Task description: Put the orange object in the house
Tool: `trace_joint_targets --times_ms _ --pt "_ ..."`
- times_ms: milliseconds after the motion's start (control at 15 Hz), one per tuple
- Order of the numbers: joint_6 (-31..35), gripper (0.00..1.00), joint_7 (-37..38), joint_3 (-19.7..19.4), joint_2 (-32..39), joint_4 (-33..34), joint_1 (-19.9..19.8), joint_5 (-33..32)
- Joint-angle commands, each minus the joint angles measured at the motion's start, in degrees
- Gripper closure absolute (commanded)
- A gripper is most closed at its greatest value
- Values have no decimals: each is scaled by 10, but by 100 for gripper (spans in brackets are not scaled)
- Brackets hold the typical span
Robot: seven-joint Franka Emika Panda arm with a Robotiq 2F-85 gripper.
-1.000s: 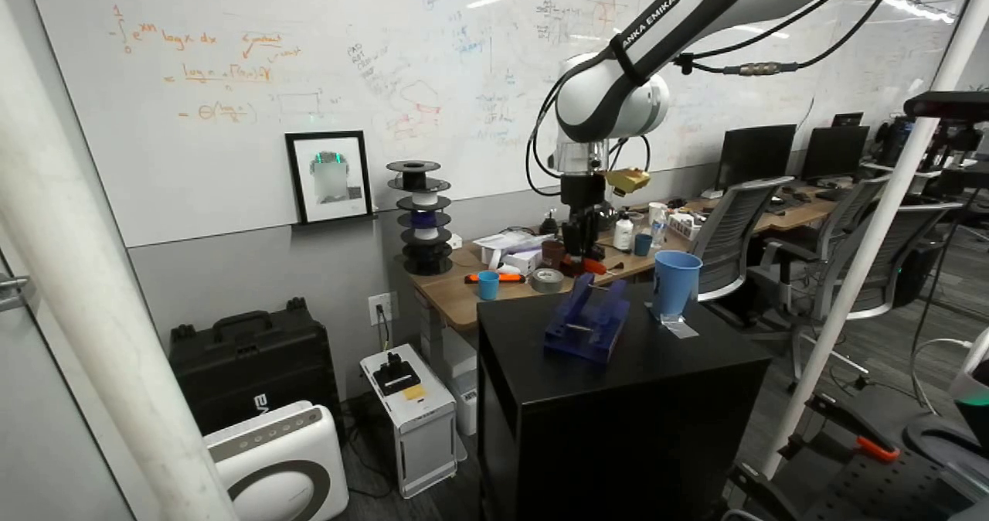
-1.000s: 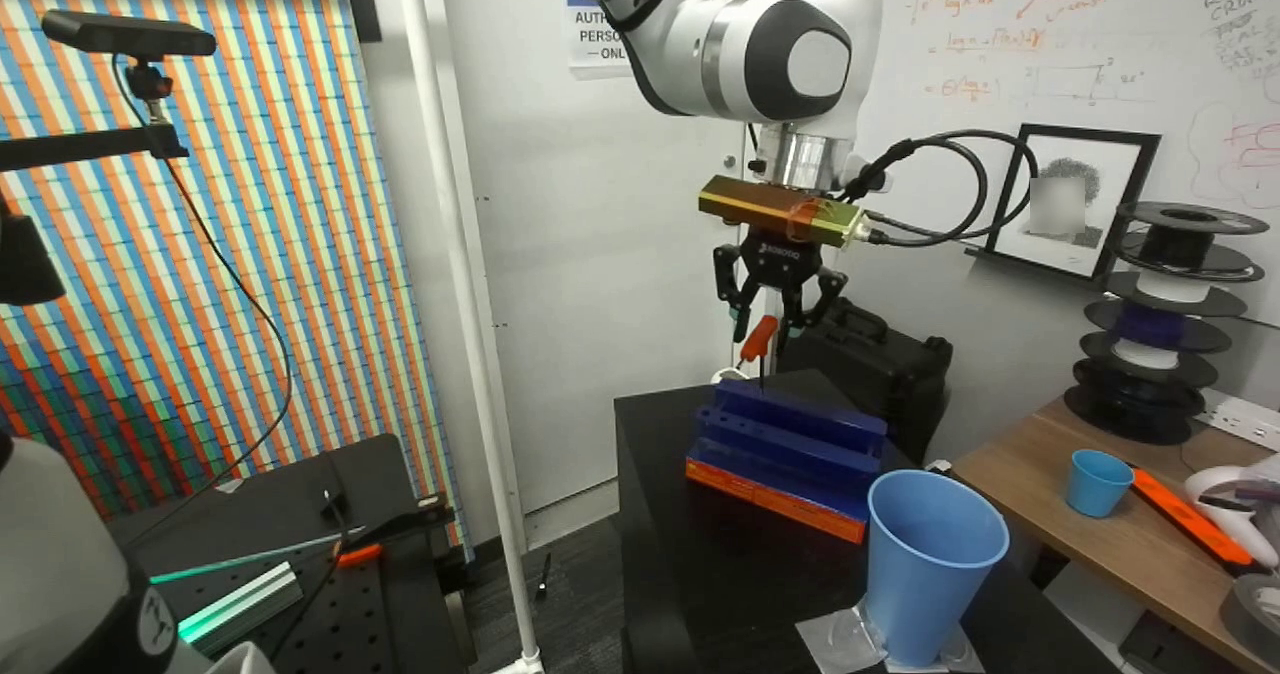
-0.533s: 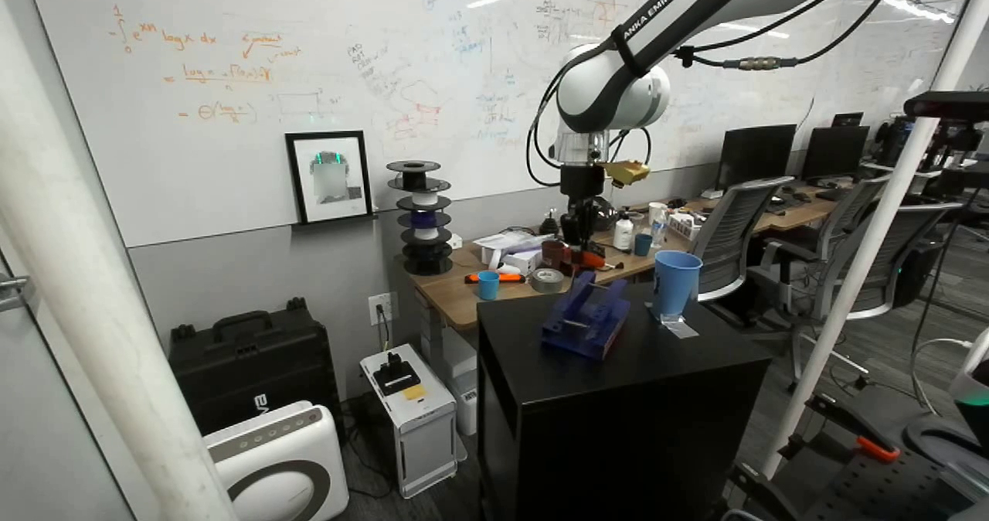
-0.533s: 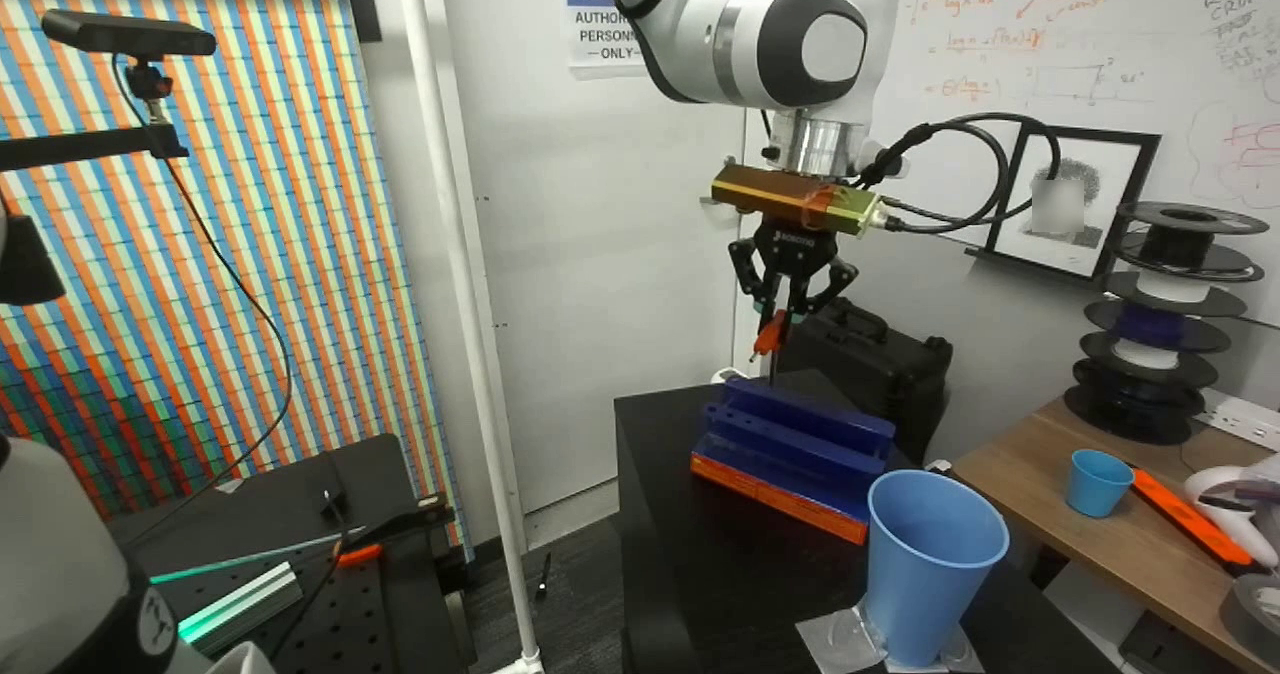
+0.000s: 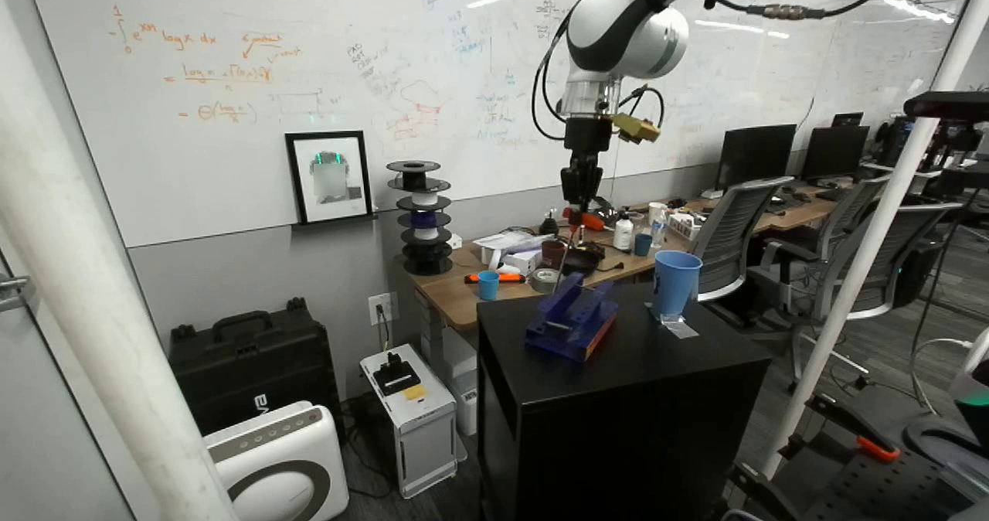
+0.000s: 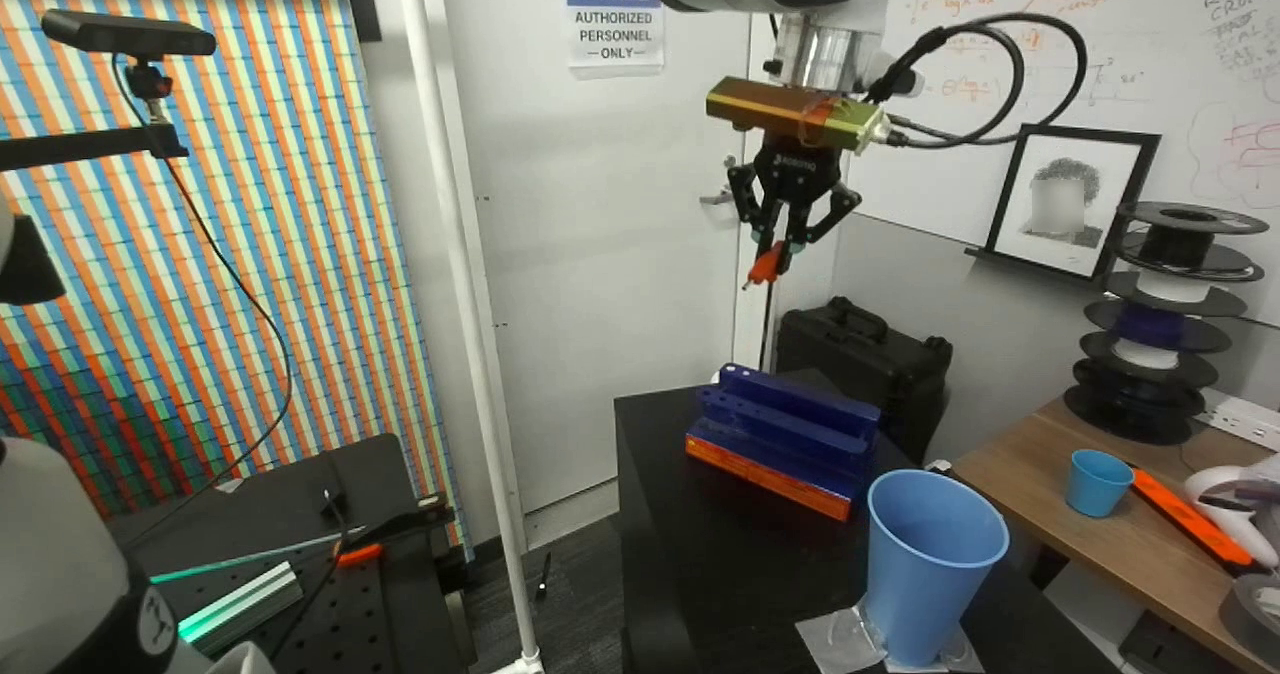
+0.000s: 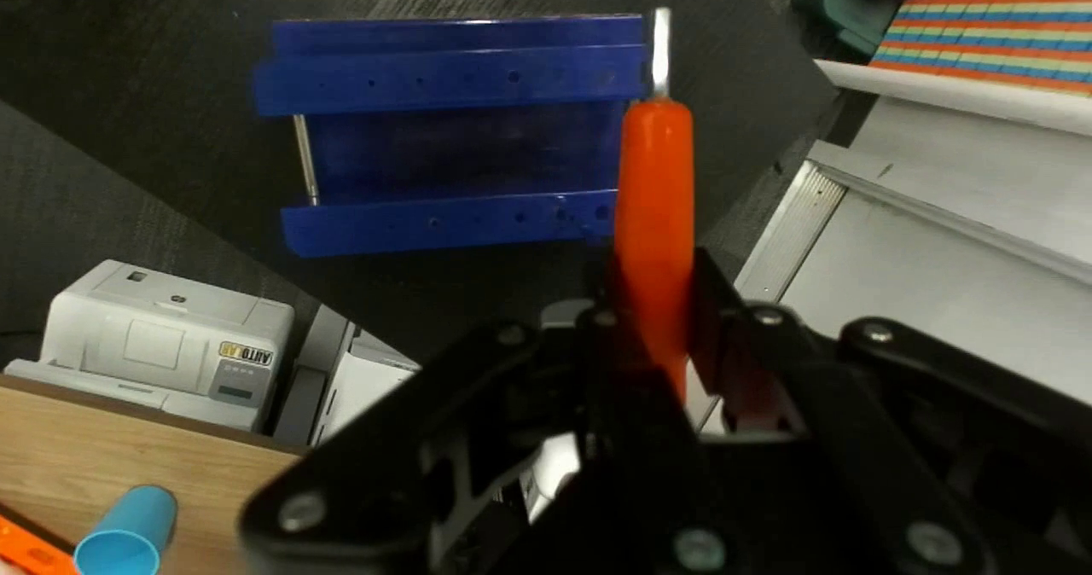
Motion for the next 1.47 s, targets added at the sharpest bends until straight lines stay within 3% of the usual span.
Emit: trace_joint_targets --times_ms 0,267,533,867,1400 --pt "-64 88 -2 10 -79 -12 -2 32" --pt "-44 88 66 -17 -141 -23 -4 -29" --pt "-22 88 123 -58 -157 -39 -29 -80" --pt "17 88 156 -94 -121 -74 -59 -78" --pt "36 88 219 -107 -70 -107 -66 -92"
